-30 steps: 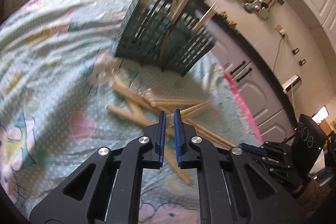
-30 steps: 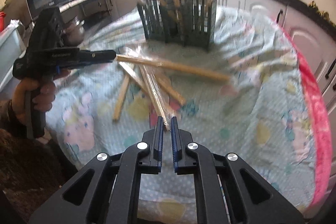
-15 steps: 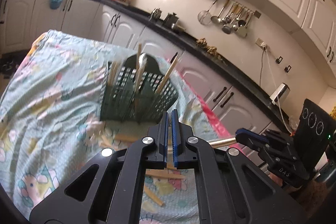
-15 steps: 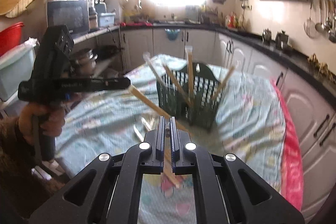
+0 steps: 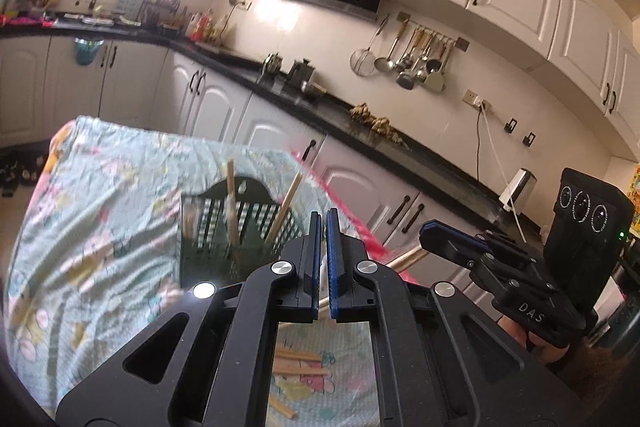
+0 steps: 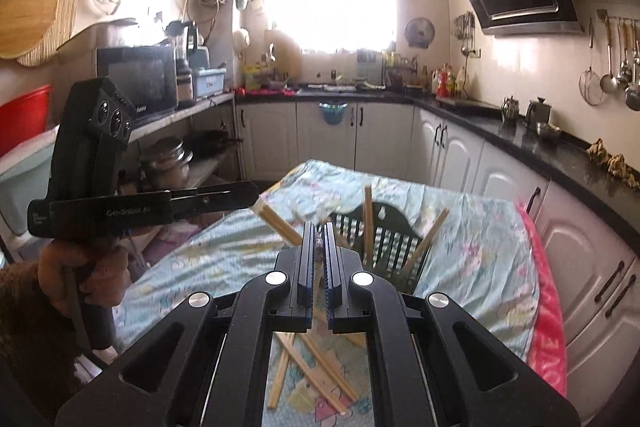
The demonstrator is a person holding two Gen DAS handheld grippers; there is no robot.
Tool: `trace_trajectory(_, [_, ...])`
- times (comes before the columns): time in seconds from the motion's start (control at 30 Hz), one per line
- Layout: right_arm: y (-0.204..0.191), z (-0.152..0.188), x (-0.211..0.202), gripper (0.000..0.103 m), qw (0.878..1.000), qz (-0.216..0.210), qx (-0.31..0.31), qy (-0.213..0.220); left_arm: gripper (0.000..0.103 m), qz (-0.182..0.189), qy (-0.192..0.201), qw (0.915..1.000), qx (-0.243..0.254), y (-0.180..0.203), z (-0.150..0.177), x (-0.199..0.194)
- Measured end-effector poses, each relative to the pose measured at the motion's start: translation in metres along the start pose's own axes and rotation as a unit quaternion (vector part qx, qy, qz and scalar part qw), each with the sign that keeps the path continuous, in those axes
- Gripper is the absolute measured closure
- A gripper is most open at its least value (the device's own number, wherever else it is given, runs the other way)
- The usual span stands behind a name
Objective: Organize utensils
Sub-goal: 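Lift both held chopsticks upright and carry them above the green caddy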
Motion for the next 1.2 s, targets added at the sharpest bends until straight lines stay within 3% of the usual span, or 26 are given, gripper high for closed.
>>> trace_trajectory(0.37, [0.013, -0.080, -0.006, 0.099, 0.999, 0.023, 0.008, 0.046, 0.102, -0.031, 0.034, 0.9985, 0.028, -0.002, -0.074, -0.009])
trace_trajectory(0.67, [0.035, -0.127, 0.017, 0.100, 0.997, 0.040, 0.030, 0.056, 0.102, -0.064, 0.048, 0.9961, 0.036, -0.020, -0.109, -0.003])
trace_trajectory(1.0, [0.052, -0.142, 0.057, 0.101, 0.996, 0.067, 0.033, 0.044, 0.102, -0.092, 0.055, 0.9930, 0.050, -0.036, -0.130, 0.015])
trace_trajectory(1.2, [0.067, -0.137, 0.078, 0.101, 0.995, 0.079, 0.049, 0.030, 0.102, -0.090, 0.056, 0.9934, 0.044, -0.042, -0.128, 0.035])
Point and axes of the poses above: each gripper's, at about its wrist camera, not at the fingertips, and x roughly the way its jaws point, y to its right, z to its underside, the point moved 9 cm from there along x, roughly the way its jaws point, and after that the axes turned 13 degrees about x, right-handed, at the moved point
